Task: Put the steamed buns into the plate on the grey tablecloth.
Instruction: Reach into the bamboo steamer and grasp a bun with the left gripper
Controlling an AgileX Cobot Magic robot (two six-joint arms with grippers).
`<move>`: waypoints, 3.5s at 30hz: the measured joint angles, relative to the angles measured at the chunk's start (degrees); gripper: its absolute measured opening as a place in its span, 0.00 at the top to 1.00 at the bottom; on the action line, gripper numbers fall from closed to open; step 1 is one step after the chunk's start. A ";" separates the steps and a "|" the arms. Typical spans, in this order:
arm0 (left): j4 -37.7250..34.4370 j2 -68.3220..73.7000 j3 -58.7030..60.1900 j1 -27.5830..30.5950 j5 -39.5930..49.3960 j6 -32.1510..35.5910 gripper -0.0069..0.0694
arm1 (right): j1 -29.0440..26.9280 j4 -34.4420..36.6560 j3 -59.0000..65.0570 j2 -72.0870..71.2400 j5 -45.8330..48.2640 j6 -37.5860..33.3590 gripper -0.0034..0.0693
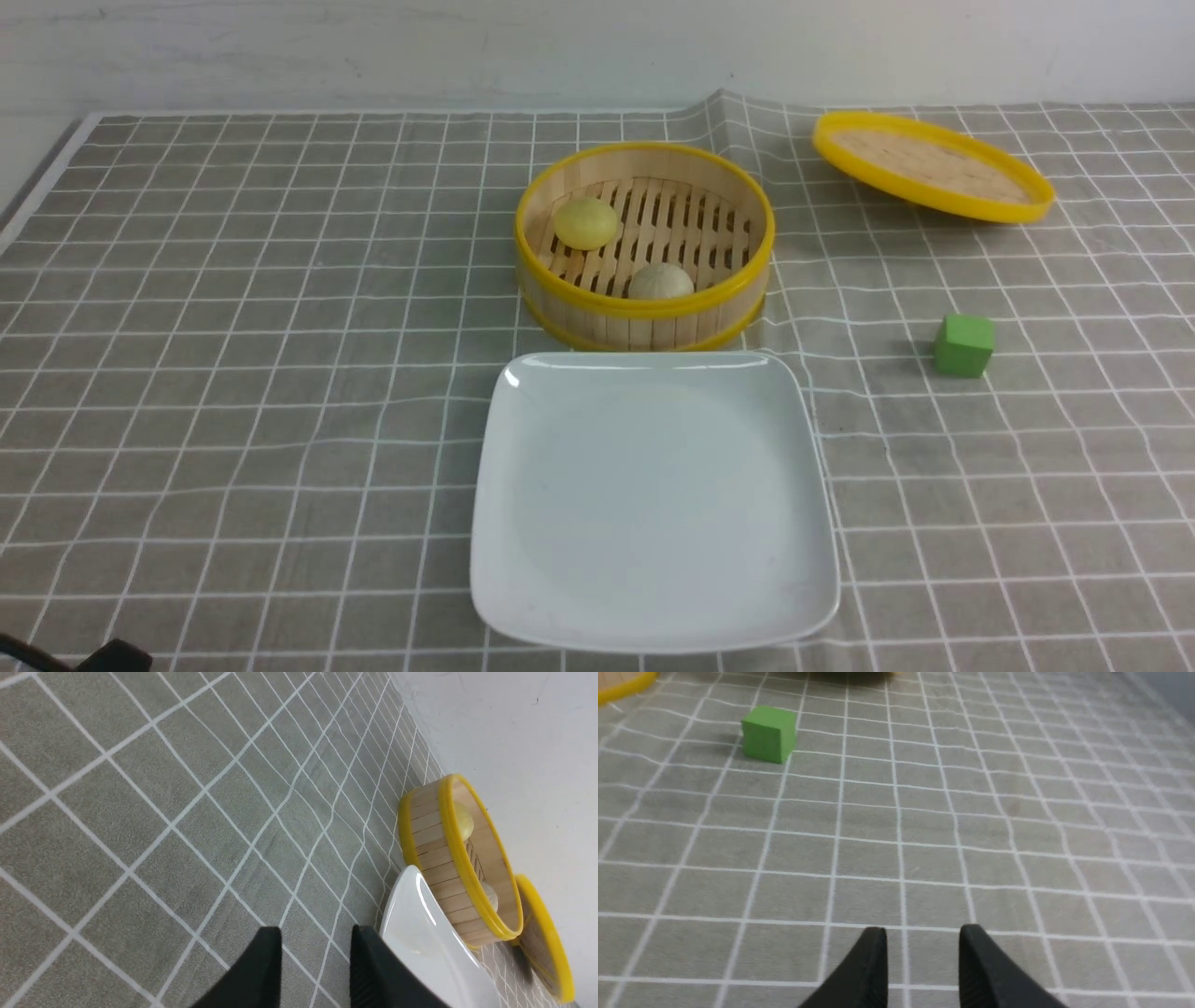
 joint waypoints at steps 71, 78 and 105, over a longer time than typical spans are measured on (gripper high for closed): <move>-6.57 75.63 -68.61 0.00 35.03 48.57 0.89 | 27.32 16.57 -41.23 62.29 32.71 18.38 0.95; -9.97 81.64 -76.82 0.00 40.20 49.25 0.88 | 29.72 35.02 -48.25 63.06 30.92 7.78 0.95; 4.45 141.39 -151.19 -18.93 49.25 31.73 0.43 | 29.72 27.75 -66.67 83.17 44.40 -1.47 0.85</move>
